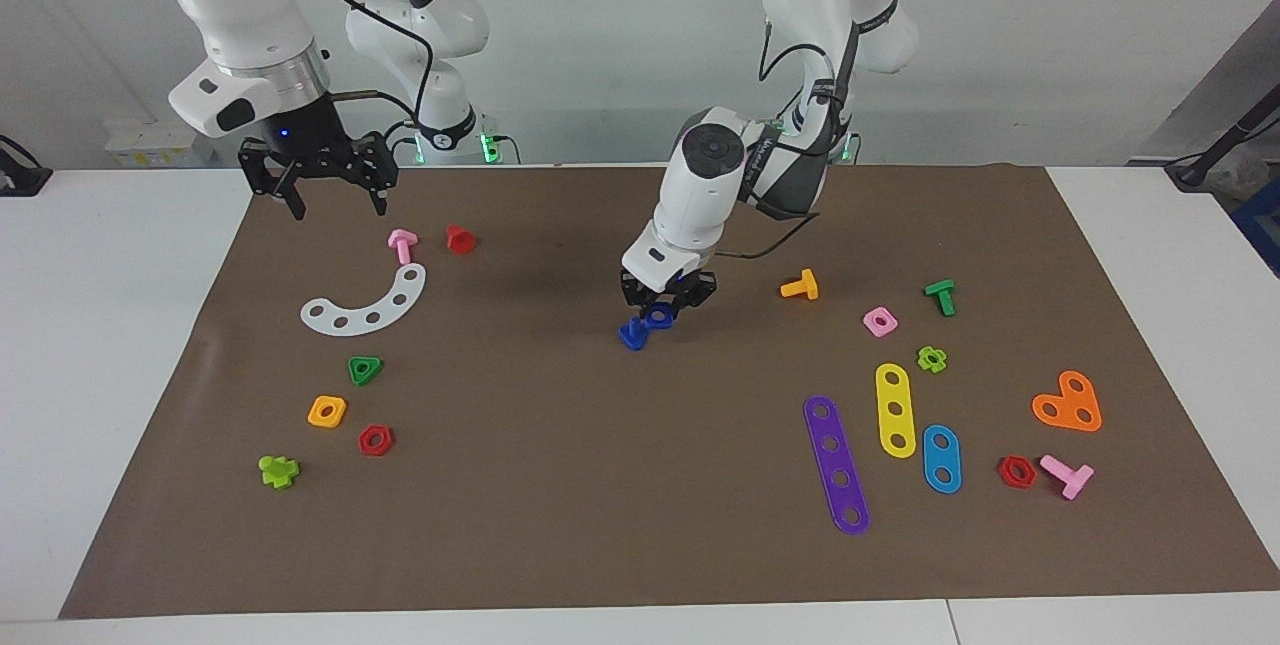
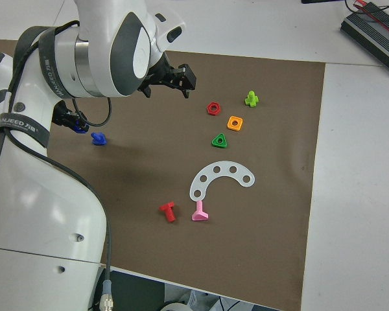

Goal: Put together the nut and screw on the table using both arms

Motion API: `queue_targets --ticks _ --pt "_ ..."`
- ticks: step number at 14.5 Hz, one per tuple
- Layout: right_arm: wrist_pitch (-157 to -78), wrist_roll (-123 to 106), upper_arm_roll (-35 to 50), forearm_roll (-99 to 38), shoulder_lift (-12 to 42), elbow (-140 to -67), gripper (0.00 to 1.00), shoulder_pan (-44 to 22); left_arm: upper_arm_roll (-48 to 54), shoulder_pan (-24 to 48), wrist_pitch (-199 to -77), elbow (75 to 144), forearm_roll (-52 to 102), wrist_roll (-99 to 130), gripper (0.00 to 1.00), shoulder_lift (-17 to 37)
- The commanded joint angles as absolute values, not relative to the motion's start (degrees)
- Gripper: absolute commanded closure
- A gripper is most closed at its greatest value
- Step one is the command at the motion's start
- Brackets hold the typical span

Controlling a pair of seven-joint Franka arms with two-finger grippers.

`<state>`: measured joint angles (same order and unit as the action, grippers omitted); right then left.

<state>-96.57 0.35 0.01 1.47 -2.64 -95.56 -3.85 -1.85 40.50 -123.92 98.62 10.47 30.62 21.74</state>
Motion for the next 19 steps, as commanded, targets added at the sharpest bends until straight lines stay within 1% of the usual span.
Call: queue_targets --ticks 1,3,7,9,13,19 --pt "-95.36 -1.05 0.26 1.67 -2.81 -95.45 0.00 -3.51 -2.90 41.75 -124.10 97.12 11.95 30.94 1.00 23.64" --pt "-95.45 -1.23 0.26 1.06 -2.73 -95.45 0.00 -3.34 -2.90 43.15 -125.67 97.38 12.04 30.94 1.00 24.52" --pt "-95.01 -1.14 0.18 0.09 -2.99 -96.06 0.00 -3.34 -2.90 43.42 -127.88 97.73 11.95 31.90 1.00 24.79" --pt "-95.97 -0.44 0.18 0.00 -3.86 -97.73 0.00 -3.43 -2.90 43.68 -127.79 98.87 11.95 31.90 1.00 24.79" --pt "-96.06 3.60 0.18 0.00 -3.96 -97.91 0.00 -3.34 -2.90 44.21 -127.97 100.80 11.87 31.90 1.00 24.70" --pt "-97.11 5.18 0.18 -0.35 -3.96 -98.00 0.00 -3.34 -2.90 45.35 -132.45 104.24 11.87 31.99 1.00 24.35"
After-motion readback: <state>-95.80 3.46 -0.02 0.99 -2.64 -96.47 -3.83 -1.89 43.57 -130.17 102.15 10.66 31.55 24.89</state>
